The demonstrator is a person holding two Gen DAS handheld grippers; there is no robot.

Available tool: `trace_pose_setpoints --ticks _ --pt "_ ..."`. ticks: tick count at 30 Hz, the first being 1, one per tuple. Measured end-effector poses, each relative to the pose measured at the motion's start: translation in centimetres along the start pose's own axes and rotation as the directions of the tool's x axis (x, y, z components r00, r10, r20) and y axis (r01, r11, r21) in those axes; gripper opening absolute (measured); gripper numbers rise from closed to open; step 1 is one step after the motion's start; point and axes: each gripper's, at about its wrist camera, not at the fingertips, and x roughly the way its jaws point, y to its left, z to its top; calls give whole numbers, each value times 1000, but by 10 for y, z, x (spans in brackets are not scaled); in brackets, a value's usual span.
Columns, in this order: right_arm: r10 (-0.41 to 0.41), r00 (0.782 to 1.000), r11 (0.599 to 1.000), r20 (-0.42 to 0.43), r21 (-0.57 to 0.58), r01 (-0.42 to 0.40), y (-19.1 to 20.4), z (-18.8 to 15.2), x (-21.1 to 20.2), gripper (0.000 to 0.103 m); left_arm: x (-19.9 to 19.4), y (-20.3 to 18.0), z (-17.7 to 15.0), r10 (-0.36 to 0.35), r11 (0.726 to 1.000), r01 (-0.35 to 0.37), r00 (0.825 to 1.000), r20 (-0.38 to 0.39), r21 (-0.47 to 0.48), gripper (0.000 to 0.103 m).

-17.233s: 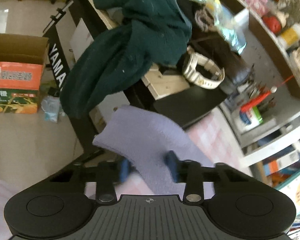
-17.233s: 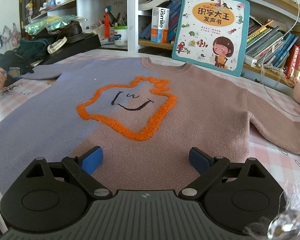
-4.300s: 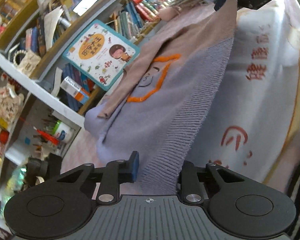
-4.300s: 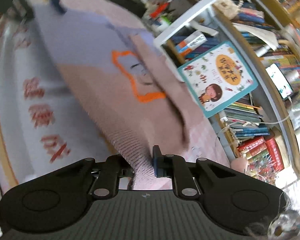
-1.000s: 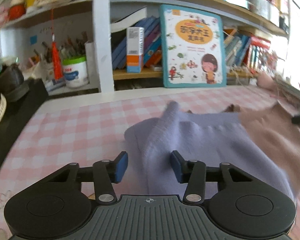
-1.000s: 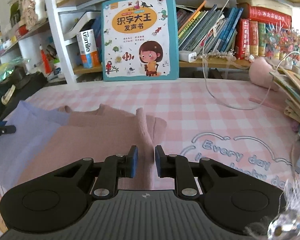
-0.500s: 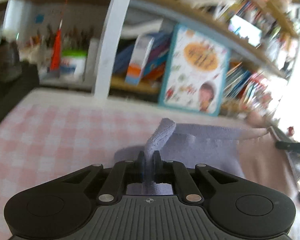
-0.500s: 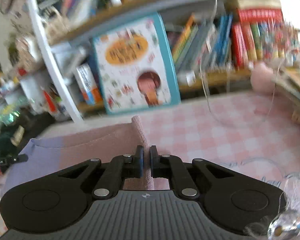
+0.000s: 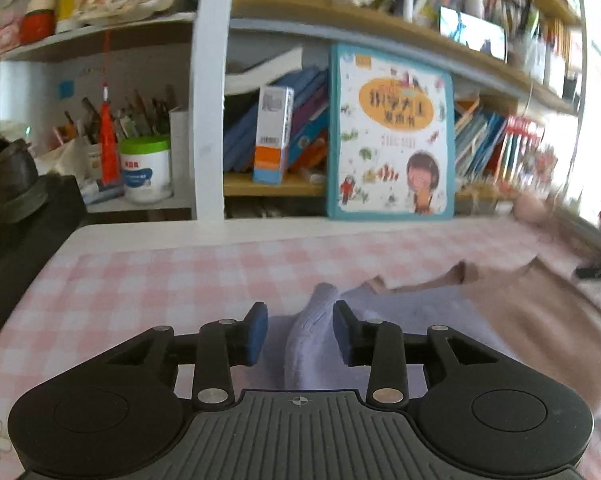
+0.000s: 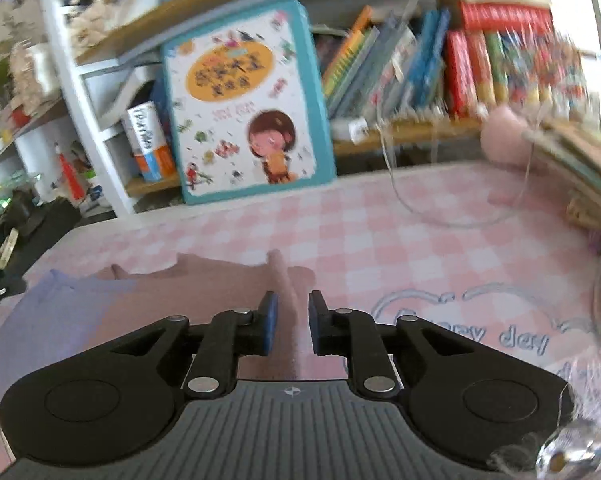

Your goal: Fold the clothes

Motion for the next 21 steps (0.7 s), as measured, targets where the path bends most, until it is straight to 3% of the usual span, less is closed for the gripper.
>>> trace_pose_setpoints --ticks 2,4,5,9,13,14,15,16,17,21 --pt "-12 1000 999 3 -50 12 9 -2 -4 13 4 3 1 15 1000 -15 1000 -15 -25 15" --pt "-14 1000 999 -4 -47 14 8 -5 -5 11 14 19 -4 -16 989 10 999 -37 -147 15" --pt "-13 1000 999 -9 -33 13 6 -6 -5 10 15 21 -6 -15 987 9 999 -38 -158 15" --pt "-8 999 1000 -31 21 9 -4 -12 -4 10 11 21 -9 11 989 -15 1000 -29 -145 28" --pt "-2 999 997 -52 75 6 -13 -17 -3 12 -7 26 -14 22 985 -22 1000 -3 -169 33" --pt "6 998 996 -57 91 -1 -16 -19 -5 18 -14 26 -16 1 985 -1 1000 3 -174 41" --pt "24 998 994 -62 112 -17 -19 -20 -9 25 -22 27 -19 -24 983 25 1000 9 -180 56" --pt "42 997 991 -67 133 -33 -22 -22 -14 39 -29 27 -23 -51 981 52 999 12 -185 65" --pt "61 996 987 -71 153 -49 -24 -23 -18 43 -35 27 -27 -80 978 81 997 14 -191 78" --pt "115 988 973 -99 213 -92 -28 -30 -24 43 -43 21 -39 -129 972 125 992 -10 -198 80"
